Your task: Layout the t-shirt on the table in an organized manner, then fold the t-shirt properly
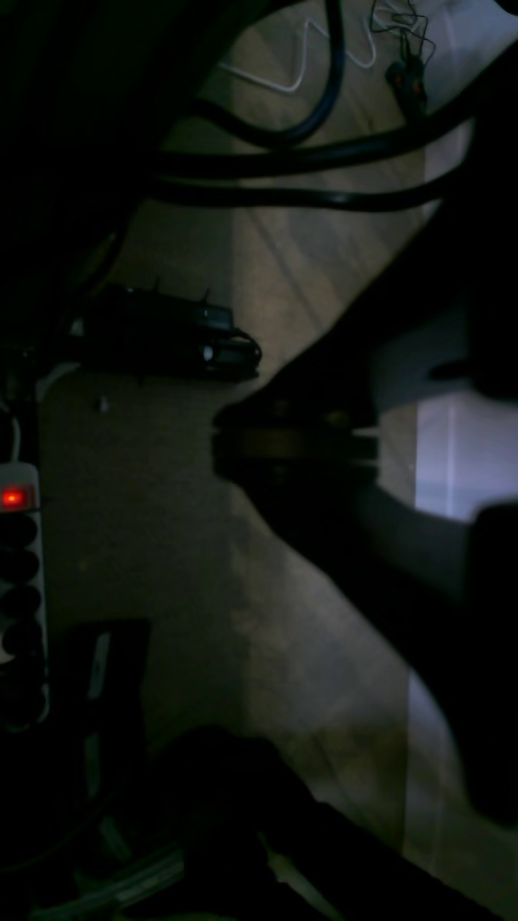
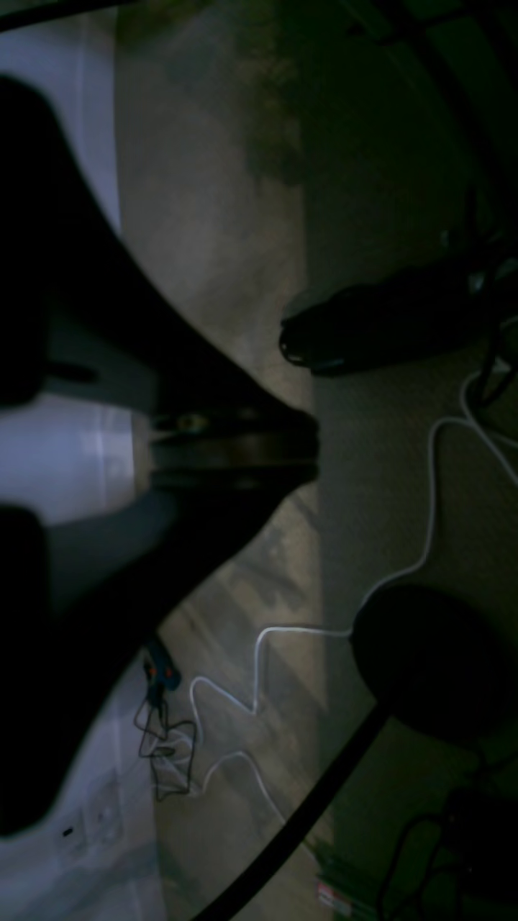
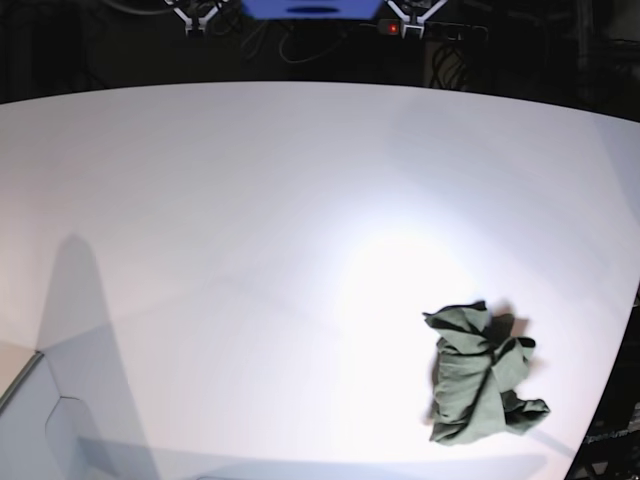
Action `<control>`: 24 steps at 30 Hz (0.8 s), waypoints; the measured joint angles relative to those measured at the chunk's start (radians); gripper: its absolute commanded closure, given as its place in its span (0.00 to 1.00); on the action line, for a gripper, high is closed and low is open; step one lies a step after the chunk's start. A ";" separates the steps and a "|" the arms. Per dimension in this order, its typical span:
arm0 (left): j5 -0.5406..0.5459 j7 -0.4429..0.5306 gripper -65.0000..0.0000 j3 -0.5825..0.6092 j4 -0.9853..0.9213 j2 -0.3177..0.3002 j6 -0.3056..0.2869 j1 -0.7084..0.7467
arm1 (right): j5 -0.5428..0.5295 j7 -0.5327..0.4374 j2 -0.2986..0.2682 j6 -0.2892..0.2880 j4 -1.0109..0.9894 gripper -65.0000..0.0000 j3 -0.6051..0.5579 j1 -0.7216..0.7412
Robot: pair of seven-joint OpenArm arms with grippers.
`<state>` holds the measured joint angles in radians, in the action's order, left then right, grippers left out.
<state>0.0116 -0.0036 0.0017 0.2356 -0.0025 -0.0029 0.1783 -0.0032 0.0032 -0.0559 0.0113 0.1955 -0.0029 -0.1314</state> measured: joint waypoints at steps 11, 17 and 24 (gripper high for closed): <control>-0.001 0.002 1.00 0.000 0.026 0.000 0.000 0.015 | 0.000 0.003 -0.003 0.000 0.033 1.00 0.000 -0.014; -0.003 -0.012 1.00 -0.002 0.146 -0.018 -0.001 0.087 | 0.004 0.005 -0.015 -0.011 0.166 1.00 0.000 -0.097; -0.003 -0.156 1.00 -0.002 0.160 -0.019 -0.001 0.072 | 0.004 0.060 -0.010 -0.011 0.158 1.00 0.000 -0.086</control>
<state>0.0086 -0.1596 -0.0002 0.3958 -0.0219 -0.0036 0.2508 0.0006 0.0635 -0.0662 0.0002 0.3538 -0.0032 -0.2176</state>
